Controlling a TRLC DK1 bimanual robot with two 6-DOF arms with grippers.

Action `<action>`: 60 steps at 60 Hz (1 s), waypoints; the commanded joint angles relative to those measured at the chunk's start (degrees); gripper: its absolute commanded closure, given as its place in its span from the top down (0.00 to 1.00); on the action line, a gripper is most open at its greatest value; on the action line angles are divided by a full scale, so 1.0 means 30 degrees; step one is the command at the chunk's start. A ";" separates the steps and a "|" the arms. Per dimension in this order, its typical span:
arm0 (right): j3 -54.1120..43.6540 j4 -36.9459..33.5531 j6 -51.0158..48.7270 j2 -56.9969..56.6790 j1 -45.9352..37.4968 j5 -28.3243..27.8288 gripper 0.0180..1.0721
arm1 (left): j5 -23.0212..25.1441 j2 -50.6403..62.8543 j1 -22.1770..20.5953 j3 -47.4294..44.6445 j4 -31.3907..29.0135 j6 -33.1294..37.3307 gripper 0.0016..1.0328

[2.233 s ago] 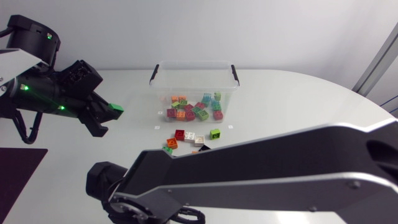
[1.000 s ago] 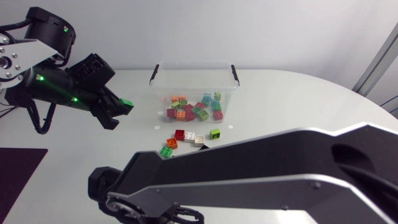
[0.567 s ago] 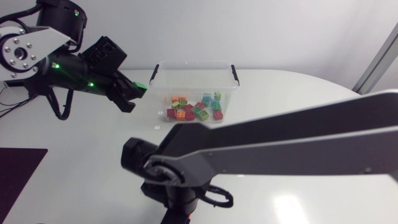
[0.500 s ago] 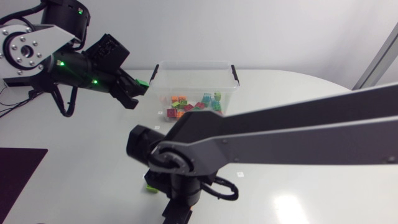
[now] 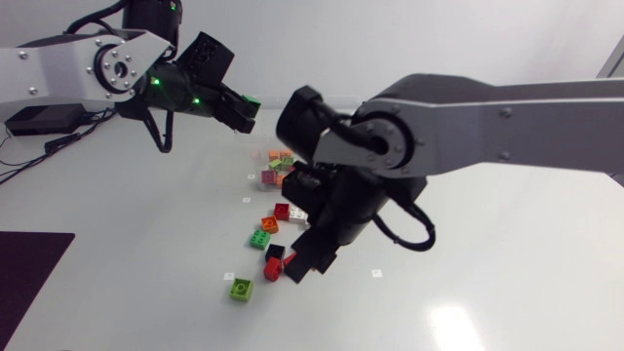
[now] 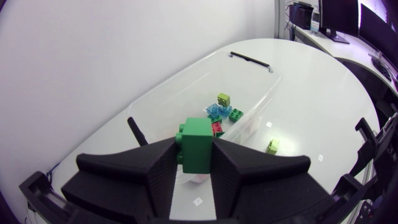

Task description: Place the duplo bricks in the container

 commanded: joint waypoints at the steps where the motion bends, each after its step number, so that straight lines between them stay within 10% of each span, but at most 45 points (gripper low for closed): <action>1: -0.0386 -0.0182 0.0234 -0.0711 -0.0754 -0.0204 0.39 | 0.0075 0.1377 0.0068 0.1121 0.0681 -0.0820 0.23; 14: 0.0551 0.0170 -0.0206 -0.1004 -0.3156 -0.0878 0.39 | 0.0075 0.4101 0.0068 0.3318 0.1384 -0.1963 0.25; 30: 0.2602 0.0756 -0.1173 -0.0330 -0.5734 -0.2225 0.39 | 0.0017 0.4834 -0.0078 0.3962 0.1237 -0.2021 0.89; 60: 0.7583 0.2748 -0.1202 0.3420 -0.7902 -0.3309 0.39 | 0.0398 -0.4424 -0.0401 -0.3625 -0.1693 0.2666 0.92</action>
